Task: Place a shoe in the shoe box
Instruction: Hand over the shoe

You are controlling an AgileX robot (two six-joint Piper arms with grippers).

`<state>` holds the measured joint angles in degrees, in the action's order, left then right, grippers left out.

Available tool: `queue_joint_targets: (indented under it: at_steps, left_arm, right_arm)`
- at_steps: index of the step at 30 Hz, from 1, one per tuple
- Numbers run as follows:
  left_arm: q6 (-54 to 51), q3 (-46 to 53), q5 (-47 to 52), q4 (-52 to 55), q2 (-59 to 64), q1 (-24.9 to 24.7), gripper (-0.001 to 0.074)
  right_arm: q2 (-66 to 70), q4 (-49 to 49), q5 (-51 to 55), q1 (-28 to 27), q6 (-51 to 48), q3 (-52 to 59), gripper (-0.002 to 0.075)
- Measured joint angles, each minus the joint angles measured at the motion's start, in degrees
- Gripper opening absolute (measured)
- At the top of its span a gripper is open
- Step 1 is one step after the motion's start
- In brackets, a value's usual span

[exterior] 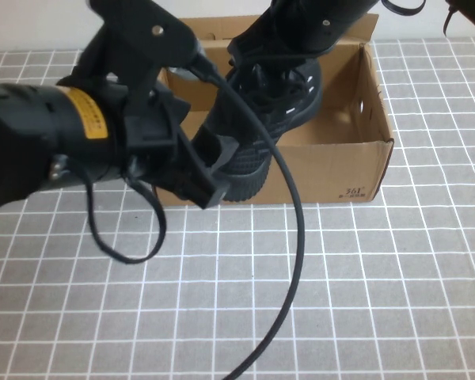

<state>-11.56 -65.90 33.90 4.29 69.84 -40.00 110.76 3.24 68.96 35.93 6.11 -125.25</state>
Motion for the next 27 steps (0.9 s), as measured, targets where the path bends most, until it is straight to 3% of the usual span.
queue_joint_targets:
  at_steps: [10, 19, 27]
  left_arm:
    - [0.58, 0.00, -3.77, 0.31, 3.46, 0.00, 0.0444]
    - [0.47, 0.00, -4.15, -3.38, 2.91, 0.00, 0.0502]
    - [9.81, -0.90, -3.62, -3.54, 2.46, -0.54, 0.0505]
  right_arm:
    - [0.15, 0.24, 0.00, -0.20, 0.42, 0.00, -0.0006]
    - [0.15, 0.24, 0.00, -0.20, -0.16, 0.00, -0.0006]
    - [0.15, 0.24, 0.00, -0.20, -0.27, 0.00, -0.0006]
